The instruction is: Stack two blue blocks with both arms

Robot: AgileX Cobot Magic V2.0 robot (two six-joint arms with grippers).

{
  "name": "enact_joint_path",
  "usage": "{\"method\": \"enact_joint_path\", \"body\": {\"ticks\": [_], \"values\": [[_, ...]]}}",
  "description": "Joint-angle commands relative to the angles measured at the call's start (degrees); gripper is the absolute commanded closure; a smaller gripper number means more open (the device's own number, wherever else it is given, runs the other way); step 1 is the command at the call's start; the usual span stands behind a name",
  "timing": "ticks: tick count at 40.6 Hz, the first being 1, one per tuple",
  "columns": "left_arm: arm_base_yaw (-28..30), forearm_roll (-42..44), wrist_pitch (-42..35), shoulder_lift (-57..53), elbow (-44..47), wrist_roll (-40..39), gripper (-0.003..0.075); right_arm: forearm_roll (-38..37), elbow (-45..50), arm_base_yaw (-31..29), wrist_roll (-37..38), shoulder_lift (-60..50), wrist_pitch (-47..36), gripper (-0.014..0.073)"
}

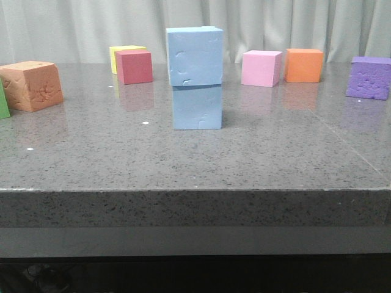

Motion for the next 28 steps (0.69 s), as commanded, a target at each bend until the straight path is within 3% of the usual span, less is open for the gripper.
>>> {"method": "enact_joint_path", "body": {"ticks": [1,11,28], "values": [[0.0,-0.6,-4.9,-1.3,2.1,0.0,0.0738,0.0,7.9,-4.1,0.0,-6.9,-15.5,0.0663],[0.0,-0.6,-4.9,-1.3,2.1,0.0,0.0738,1.1,21.6,-9.4,0.0,-15.9,-24.2,0.0663],[0.0,-0.6,-4.9,-1.3,2.1,0.0,0.0738,1.1,23.2,-9.4,0.0,-15.9,-28.5,0.0663]]}}
